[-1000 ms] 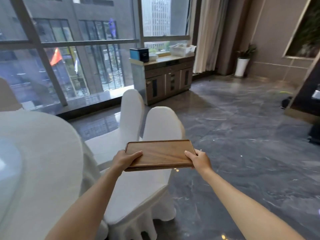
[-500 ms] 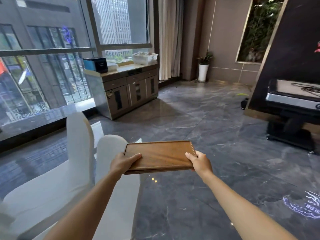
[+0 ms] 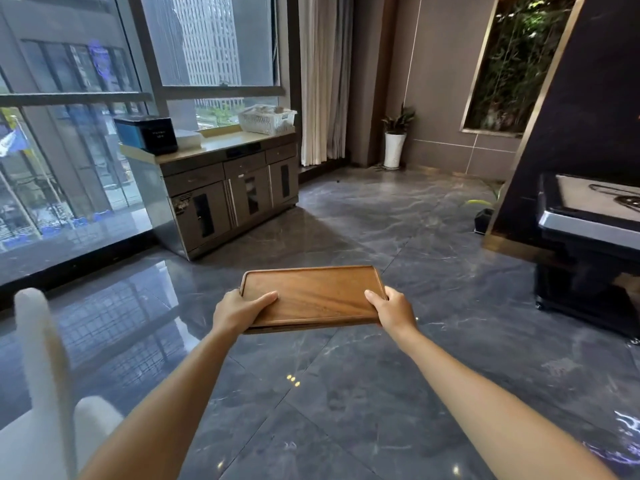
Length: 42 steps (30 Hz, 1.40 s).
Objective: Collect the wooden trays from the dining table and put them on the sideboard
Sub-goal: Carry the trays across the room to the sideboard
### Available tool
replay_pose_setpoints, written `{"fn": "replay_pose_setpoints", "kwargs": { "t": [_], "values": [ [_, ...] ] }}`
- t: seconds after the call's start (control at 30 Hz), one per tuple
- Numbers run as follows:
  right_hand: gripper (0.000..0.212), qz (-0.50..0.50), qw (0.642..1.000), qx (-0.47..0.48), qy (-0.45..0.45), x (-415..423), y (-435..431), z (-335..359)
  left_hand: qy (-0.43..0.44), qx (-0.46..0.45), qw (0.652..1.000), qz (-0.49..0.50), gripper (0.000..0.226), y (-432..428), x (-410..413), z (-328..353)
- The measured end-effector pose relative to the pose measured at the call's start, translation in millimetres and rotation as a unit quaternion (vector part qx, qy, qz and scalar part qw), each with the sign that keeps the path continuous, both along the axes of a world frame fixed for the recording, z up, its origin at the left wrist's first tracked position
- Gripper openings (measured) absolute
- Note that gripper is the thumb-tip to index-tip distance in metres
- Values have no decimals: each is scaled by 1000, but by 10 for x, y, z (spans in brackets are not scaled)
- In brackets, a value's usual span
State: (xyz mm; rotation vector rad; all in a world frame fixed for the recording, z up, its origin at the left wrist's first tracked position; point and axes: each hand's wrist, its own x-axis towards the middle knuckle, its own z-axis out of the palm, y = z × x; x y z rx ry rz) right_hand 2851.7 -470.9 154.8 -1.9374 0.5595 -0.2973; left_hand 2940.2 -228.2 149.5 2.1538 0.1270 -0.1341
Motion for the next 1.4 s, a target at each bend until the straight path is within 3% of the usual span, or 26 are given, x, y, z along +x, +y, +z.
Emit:
{"fn": "replay_pose_setpoints", "kwargs": {
  "t": [0.33, 0.47, 0.83, 1.0, 1.4],
  "values": [
    [32, 56, 998, 12, 0, 2219, -940, -320, 16, -4, 999, 38, 70, -837, 1914, -237],
    [29, 90, 996, -6, -12, 3377, -1363, -219, 4, -27, 997, 73, 85, -1222, 2899, -168],
    [27, 158, 987, -6, -15, 6097, -1916, -76, -8, -8, 990, 144, 66, -1736, 5246, 32],
    [28, 165, 986, 3, -15, 7386, -2027, -257, 0, -14, 989, 150, 85, -1850, 6481, -187],
    [40, 200, 979, 11, -32, 10894, -2059, 57, -23, -17, 982, 189, 58, -1917, 9876, 70]
  ]
}}
